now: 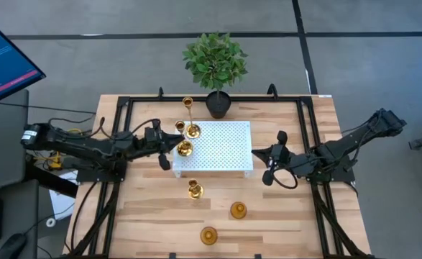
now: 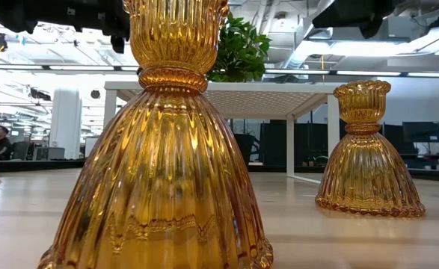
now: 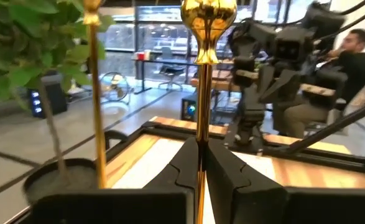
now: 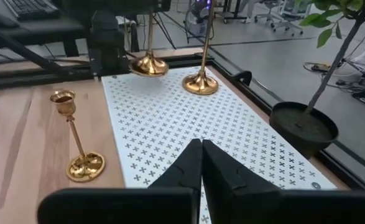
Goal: Pick & Place candle stick holders
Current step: Put the top gold candle holder on the shelf
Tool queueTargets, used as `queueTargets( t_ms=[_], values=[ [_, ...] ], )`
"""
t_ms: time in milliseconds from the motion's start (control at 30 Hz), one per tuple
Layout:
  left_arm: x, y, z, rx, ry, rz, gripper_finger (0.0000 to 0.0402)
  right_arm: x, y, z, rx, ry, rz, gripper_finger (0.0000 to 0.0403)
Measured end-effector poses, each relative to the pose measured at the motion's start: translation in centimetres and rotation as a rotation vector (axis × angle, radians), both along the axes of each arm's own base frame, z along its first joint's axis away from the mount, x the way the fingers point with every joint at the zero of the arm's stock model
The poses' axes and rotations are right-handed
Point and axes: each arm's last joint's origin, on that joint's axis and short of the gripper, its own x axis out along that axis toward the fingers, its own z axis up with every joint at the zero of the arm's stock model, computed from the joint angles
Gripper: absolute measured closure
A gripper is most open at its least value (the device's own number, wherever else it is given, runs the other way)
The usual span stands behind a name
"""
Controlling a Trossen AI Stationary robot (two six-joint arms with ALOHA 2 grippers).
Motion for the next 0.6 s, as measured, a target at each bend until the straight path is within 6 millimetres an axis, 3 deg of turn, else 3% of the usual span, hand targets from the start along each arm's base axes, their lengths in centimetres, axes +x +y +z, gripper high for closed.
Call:
queueTargets(
  t_ms=[600],
  values=[
    [0.9,0.2,-2.1,-0.051,0.072,0.087,0.039,0.0,0.0,0.0,0.005,-0.009,0.001,0.0402]
  ],
)
